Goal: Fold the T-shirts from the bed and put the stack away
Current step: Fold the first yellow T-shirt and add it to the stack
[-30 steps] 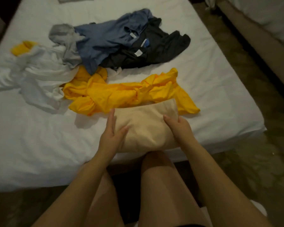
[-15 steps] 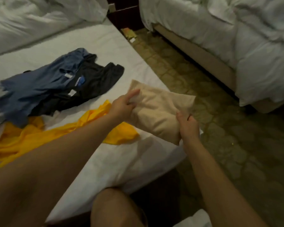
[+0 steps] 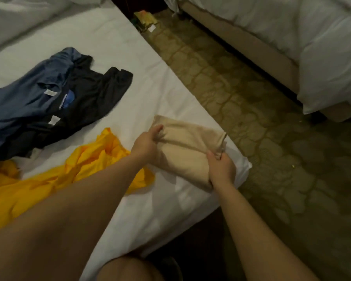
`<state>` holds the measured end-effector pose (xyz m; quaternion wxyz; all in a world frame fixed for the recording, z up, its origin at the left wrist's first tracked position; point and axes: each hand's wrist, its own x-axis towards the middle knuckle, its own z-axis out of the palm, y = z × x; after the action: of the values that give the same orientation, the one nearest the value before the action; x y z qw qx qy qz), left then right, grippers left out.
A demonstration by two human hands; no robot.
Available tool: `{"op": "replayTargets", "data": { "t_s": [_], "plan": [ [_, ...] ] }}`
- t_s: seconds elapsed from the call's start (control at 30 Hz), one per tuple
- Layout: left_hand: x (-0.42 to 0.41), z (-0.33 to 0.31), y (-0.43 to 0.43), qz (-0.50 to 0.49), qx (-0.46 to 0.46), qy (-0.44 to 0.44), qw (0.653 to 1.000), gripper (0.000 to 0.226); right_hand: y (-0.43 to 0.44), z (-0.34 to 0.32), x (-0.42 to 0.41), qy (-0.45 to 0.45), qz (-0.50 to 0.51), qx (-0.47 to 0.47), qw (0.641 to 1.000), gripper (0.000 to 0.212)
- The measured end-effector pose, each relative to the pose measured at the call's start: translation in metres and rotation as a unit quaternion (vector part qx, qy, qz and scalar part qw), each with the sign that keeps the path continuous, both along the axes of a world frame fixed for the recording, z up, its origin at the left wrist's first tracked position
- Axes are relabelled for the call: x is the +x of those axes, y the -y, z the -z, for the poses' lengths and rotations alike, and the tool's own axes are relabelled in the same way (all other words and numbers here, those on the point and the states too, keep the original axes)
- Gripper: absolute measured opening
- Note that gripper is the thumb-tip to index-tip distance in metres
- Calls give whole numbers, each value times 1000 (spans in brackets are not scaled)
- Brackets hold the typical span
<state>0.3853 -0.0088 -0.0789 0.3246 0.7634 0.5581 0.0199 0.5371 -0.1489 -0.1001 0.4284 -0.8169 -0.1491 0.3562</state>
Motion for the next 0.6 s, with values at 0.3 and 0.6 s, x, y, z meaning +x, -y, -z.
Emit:
{"op": "replayTargets", "data": {
  "t_s": [0.3, 0.6],
  "plan": [
    [-6, 11, 7, -51, 18, 11, 998, 53, -5, 0, 7, 33, 0, 29, 999, 23],
    [-42, -6, 66, -114, -50, 186, 975, 82, 7, -30, 2, 147, -75, 37, 986, 44]
  ]
}}
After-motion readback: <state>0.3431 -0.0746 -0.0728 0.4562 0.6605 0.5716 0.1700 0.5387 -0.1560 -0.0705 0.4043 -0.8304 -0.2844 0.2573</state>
